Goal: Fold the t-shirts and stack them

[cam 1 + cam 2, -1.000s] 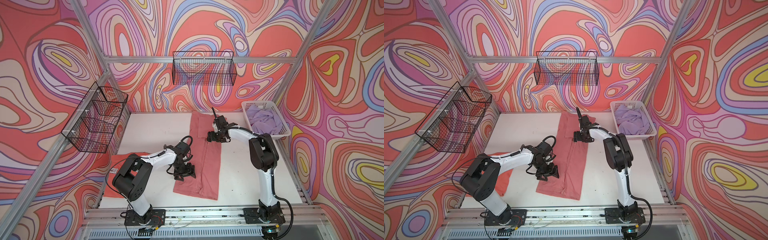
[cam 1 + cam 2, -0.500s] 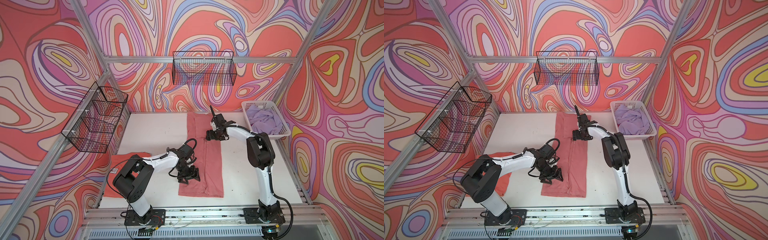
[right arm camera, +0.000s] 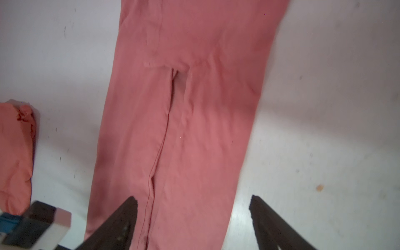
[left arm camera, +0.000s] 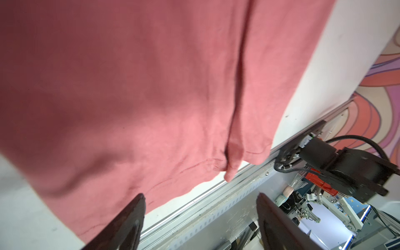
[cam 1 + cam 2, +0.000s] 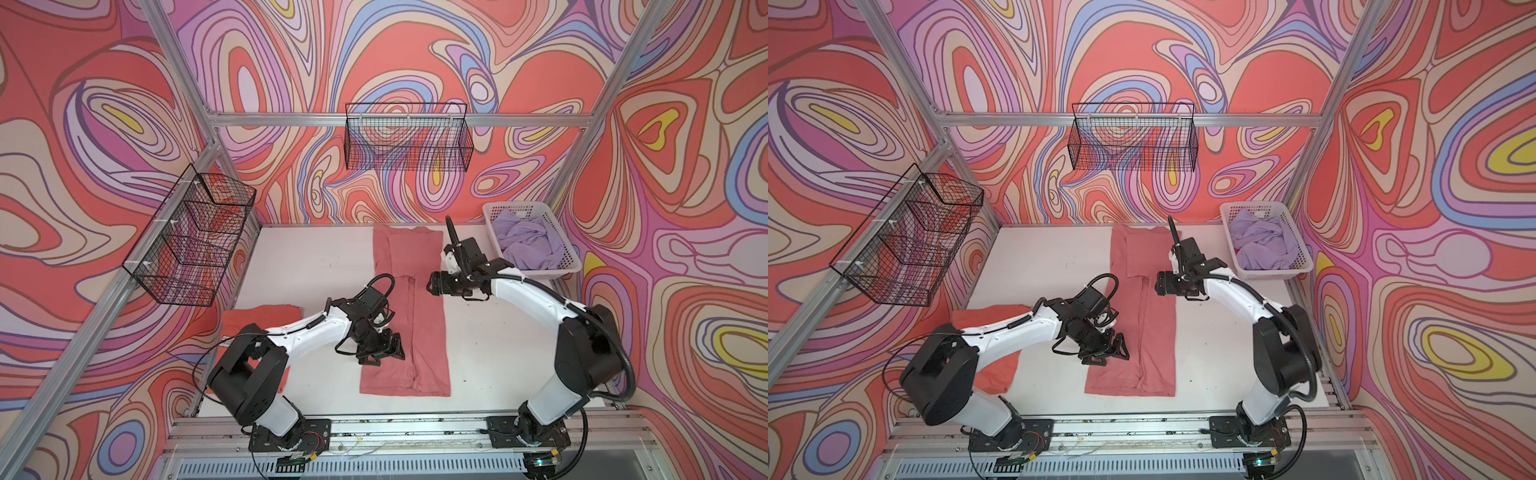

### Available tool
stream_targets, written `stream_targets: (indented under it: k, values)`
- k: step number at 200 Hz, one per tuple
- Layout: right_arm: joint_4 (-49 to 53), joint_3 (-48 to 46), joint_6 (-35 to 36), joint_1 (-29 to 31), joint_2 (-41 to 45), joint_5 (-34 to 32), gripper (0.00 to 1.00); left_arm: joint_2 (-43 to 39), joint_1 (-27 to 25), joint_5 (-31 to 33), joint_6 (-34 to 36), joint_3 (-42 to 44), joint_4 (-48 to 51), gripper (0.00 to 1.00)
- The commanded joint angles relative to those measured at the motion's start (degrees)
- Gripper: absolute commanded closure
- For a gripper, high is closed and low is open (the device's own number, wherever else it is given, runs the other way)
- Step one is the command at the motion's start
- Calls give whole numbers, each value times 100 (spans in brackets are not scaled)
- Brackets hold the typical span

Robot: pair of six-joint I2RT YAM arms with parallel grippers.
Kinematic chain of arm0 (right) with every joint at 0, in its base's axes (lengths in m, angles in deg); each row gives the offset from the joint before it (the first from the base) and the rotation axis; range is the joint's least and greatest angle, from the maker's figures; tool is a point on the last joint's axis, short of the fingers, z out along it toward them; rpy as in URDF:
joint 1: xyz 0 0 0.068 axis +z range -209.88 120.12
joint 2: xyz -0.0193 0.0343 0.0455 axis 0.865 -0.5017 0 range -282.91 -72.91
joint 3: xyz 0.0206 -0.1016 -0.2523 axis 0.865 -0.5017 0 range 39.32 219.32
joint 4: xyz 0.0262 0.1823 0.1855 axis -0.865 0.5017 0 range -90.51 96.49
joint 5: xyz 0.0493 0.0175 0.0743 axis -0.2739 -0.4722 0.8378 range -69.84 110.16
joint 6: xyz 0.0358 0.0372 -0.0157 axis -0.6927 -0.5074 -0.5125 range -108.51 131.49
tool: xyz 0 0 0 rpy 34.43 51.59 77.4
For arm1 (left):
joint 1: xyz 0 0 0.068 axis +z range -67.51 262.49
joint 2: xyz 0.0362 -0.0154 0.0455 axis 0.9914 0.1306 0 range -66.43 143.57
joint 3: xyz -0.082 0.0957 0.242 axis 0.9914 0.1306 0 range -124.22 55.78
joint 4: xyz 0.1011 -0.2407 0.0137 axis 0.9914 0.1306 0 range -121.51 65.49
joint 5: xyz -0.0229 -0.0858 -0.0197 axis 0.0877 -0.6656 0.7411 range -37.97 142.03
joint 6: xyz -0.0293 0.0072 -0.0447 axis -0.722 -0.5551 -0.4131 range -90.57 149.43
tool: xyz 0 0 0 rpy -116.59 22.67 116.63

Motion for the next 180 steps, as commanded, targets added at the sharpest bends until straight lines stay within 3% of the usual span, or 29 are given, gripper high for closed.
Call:
stream_targets:
  k: [1, 36, 74, 136, 180]
  values:
    - [-156, -1318, -973, 374, 740, 316, 15, -405, 142, 259, -69, 308, 283, 18]
    - [-75, -2839, -2198, 1091, 2262, 325, 18, -853, 341, 500, 7, 1103, 132, 21]
    - [212, -3676, -2998, 1605, 3242, 360, 23, -1187, 341, 529, -162, 1597, -77, 24]
    - [-203, -4405, -3693, 2182, 3456, 563, 38, -1349, 290, 358, -402, 2177, -424, 32]
    - [-700, -4573, -3714, 2263, 3127, 747, 53, -1233, 161, 339, -521, 2203, -634, 35]
